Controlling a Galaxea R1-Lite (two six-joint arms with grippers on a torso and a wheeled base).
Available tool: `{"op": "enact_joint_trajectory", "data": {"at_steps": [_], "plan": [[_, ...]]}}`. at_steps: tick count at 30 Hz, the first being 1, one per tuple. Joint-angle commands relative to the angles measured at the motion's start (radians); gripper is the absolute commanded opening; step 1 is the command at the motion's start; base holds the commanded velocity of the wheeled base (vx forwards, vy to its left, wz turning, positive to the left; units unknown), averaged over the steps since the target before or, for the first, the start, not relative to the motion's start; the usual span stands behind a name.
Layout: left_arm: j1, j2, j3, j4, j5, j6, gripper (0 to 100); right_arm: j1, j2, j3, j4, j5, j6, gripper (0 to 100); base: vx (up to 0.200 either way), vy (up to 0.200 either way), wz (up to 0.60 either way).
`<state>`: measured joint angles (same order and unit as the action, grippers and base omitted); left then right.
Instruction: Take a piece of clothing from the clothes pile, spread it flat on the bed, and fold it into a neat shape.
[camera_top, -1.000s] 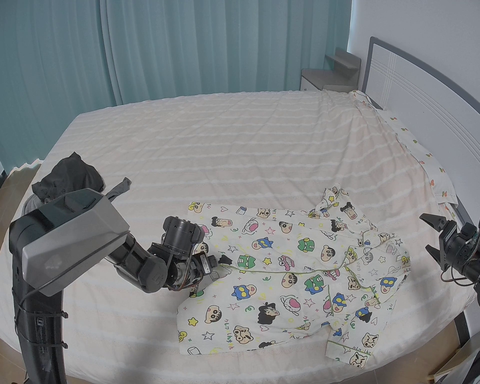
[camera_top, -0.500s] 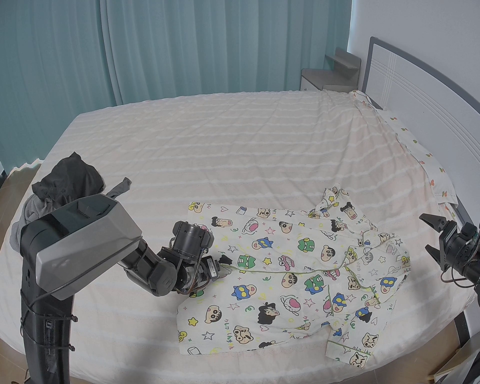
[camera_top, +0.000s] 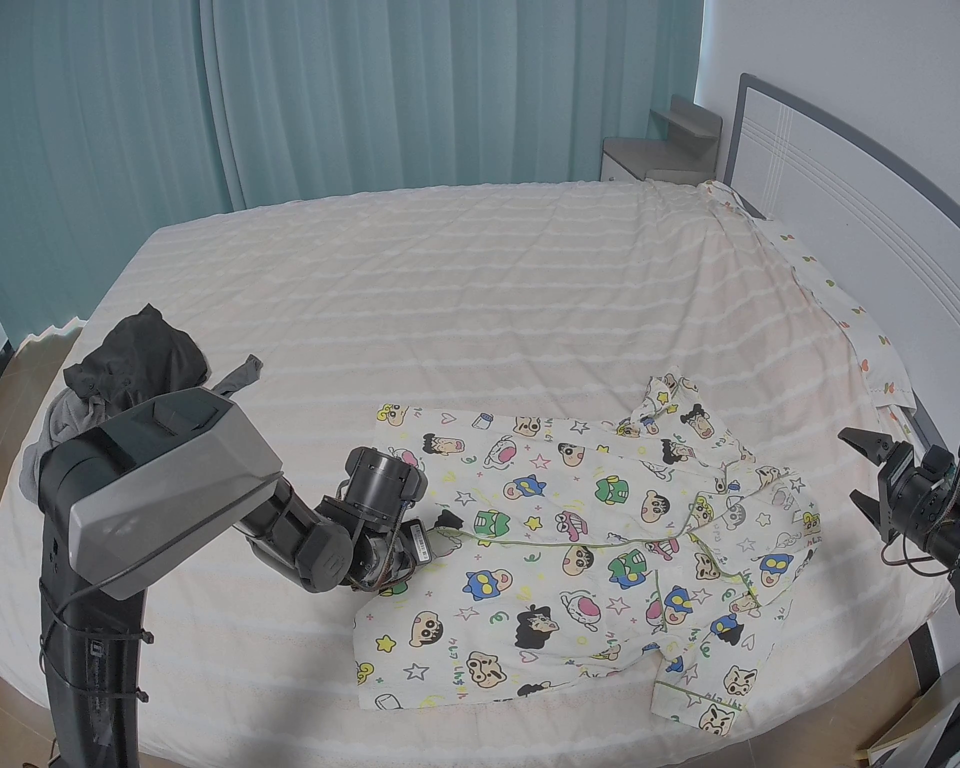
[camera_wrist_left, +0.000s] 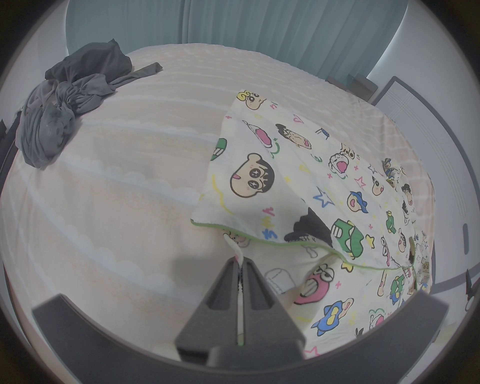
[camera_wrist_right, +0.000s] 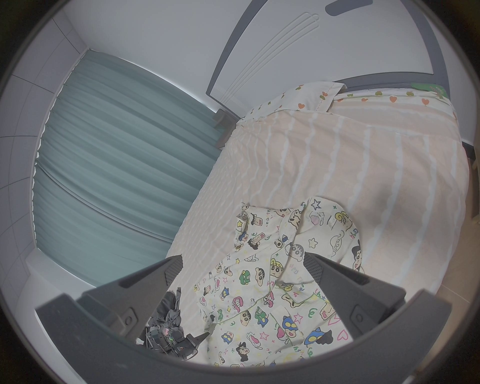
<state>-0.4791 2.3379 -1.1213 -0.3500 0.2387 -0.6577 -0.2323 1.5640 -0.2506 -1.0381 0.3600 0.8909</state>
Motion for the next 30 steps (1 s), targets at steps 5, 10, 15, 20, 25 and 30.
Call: {"op": "enact_joint_trajectory", "data": {"at_steps": [5,10,15,20,25,30], "plan": [[0.013,-0.055,0.001,-0.001,0.042,0.006,0,0.007,0.001,0.002,0.000,0.000,0.000,100,0.000,0.000,0.00],[0.028,-0.084,-0.005,-0.003,0.045,0.043,0,0.010,0.001,0.002,0.000,-0.001,0.000,100,0.000,0.000,0.00],[0.043,-0.097,-0.005,-0.003,0.048,0.095,0,0.010,0.001,0.002,0.001,-0.001,0.002,100,0.000,0.000,0.00],[0.056,-0.094,0.000,-0.003,0.047,0.127,0,0.010,0.002,0.002,0.001,-0.001,0.002,100,0.000,0.000,0.00],[0.059,-0.084,0.000,-0.003,0.045,0.127,0,0.010,0.002,0.002,0.001,-0.001,0.002,100,0.000,0.000,0.00],[0.059,-0.061,-0.003,-0.004,0.042,0.125,0,0.010,0.002,0.002,0.000,-0.001,0.002,100,0.000,0.000,0.00]]}}
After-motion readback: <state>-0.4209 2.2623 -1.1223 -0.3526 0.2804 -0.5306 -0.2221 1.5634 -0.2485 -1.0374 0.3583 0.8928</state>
